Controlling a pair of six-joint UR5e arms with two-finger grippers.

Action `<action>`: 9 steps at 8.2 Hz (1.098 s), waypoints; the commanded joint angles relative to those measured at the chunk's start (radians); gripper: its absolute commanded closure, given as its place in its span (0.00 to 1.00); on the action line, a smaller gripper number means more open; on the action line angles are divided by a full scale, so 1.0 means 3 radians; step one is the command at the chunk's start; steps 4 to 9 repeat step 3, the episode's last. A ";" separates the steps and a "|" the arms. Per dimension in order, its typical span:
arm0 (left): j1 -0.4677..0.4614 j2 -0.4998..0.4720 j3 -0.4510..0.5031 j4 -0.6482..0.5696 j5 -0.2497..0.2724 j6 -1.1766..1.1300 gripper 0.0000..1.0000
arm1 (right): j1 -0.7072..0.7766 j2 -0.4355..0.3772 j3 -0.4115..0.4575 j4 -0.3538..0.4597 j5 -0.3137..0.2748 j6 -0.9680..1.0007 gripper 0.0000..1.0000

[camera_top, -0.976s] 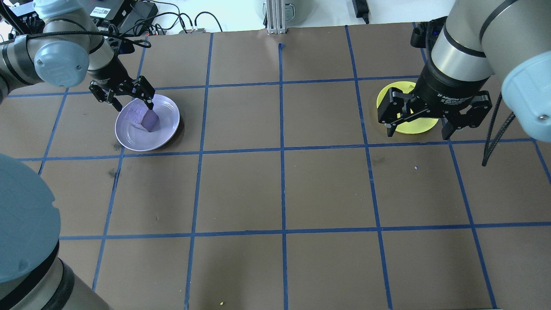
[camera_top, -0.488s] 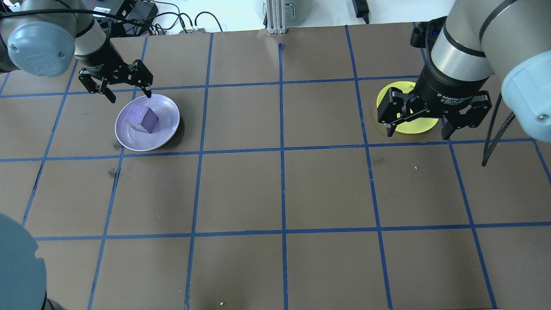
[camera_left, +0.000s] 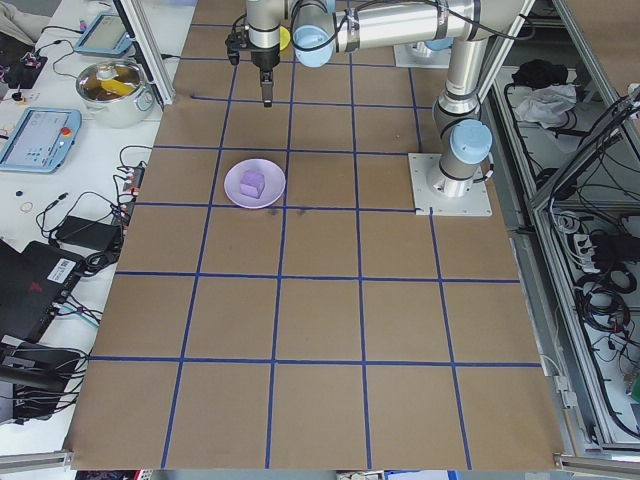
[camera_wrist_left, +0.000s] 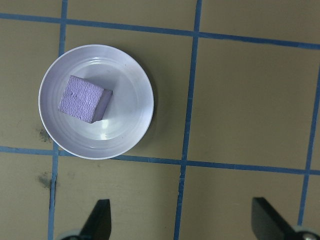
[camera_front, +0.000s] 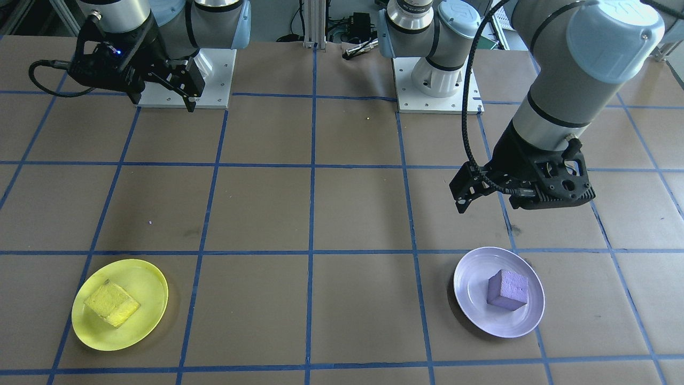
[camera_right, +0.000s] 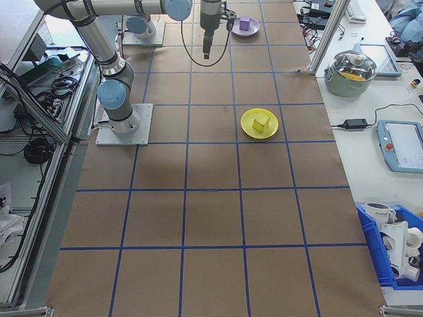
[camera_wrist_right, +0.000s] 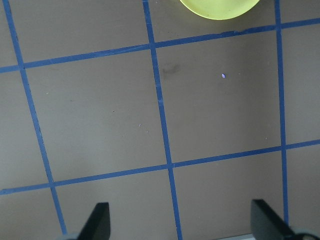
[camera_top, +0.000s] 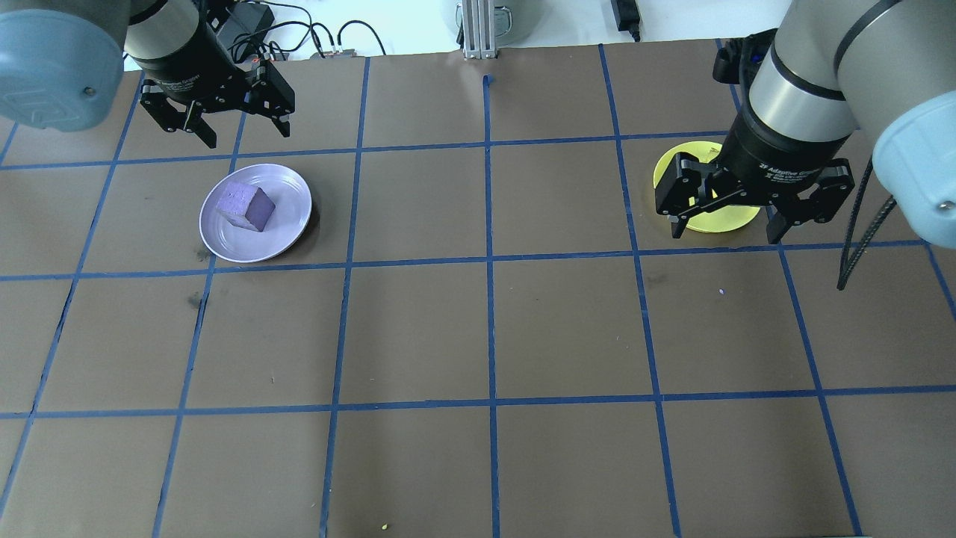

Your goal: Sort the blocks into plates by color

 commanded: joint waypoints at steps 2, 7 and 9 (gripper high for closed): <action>-0.0039 0.0109 -0.0005 -0.0004 -0.0004 0.0005 0.00 | 0.0000 0.0001 0.0000 -0.0008 -0.0010 -0.0060 0.00; -0.0044 0.0115 -0.0005 -0.0004 -0.0004 0.0010 0.00 | 0.0000 0.0006 0.0000 -0.0023 -0.0010 -0.0213 0.00; -0.0044 0.0115 -0.0005 -0.0004 -0.0004 0.0010 0.00 | 0.0000 0.0006 0.0000 -0.0023 -0.0010 -0.0213 0.00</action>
